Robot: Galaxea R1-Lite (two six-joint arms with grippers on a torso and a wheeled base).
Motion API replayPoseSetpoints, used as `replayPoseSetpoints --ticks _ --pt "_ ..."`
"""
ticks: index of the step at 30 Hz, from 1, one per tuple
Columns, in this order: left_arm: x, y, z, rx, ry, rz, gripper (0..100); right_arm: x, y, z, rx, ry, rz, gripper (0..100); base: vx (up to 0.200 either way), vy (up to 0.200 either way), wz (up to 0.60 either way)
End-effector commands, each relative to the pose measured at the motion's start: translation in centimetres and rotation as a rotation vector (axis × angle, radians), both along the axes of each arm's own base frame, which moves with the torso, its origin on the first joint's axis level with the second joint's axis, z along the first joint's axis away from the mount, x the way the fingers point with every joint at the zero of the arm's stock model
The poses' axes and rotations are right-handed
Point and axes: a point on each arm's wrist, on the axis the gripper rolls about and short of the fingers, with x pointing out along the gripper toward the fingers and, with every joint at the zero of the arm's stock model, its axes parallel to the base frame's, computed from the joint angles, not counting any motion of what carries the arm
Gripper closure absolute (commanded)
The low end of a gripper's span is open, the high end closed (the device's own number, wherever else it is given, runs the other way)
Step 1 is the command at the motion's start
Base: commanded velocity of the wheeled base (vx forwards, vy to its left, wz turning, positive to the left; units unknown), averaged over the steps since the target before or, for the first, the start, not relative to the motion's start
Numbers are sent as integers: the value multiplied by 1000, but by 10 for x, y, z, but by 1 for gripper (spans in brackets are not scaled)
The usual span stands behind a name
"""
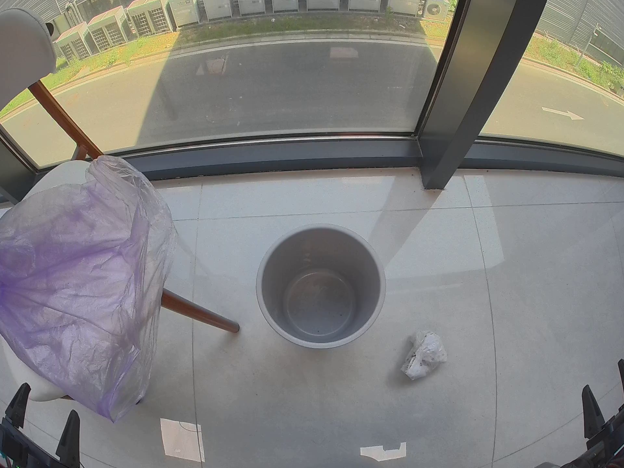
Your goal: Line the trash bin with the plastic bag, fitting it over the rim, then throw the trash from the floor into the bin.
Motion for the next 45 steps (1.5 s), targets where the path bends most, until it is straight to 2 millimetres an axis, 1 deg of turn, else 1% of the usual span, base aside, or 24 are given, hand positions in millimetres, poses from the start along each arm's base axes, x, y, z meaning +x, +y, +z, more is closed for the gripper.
replayPoseSetpoints --ticks 1,3,9,13,16,20,22,24,25,26,27,28,29,33,36,39,41,42,45 --pt "0 0 3 11 -76 -7 0 0 0 -5 3 1 -1 0 0 0 0" --pt "-1 -1 9 28 -135 -30 0 0 0 -5 3 1 1 0 0 0 0" --pt "-1 -2 12 92 -162 -82 0 0 0 -5 3 1 1 0 0 0 0" --pt "-3 -3 17 151 -219 -112 0 0 0 -5 3 1 1 0 0 0 0" --pt "-9 -5 31 181 -261 -225 0 0 0 -5 4 1 1 0 0 0 0" --pt "-18 -7 44 187 -225 -325 0 0 0 -5 6 1 1 0 0 0 0" --pt "-19 -8 57 190 -228 -358 0 0 0 -5 7 0 1 0 0 0 0" --pt "-10 -9 72 185 -178 -412 0 0 0 -5 6 1 1 0 0 0 0" --pt "-10 -9 72 185 -178 -412 0 0 0 -5 6 1 1 0 0 0 0" --pt "-3 -10 87 185 -161 -472 0 0 0 -5 6 1 1 0 0 0 0" --pt "-1 -11 92 187 -157 -500 0 0 0 -5 6 1 1 0 0 0 0" --pt "-1 -11 92 187 -157 -500 0 0 0 -5 6 1 1 0 0 0 0" --pt "8 -12 103 188 -136 -549 0 0 0 -5 6 1 1 0 0 0 0" --pt "26 -14 119 200 -126 -631 0 0 0 -5 6 0 1 0 0 0 0" --pt "39 -15 127 216 -123 -704 0 0 0 -5 7 0 1 0 0 0 0" --pt "58 -16 135 239 -105 -735 0 0 0 -5 7 0 1 0 0 0 0" --pt "67 -16 139 256 -98 -734 0 0 0 -5 9 0 1 0 0 0 0" --pt "80 -16 144 284 -90 -730 0 0 0 -5 9 0 1 0 0 0 0" --pt "106 -16 154 345 -101 -726 0 0 0 -5 9 0 1 0 0 0 0"
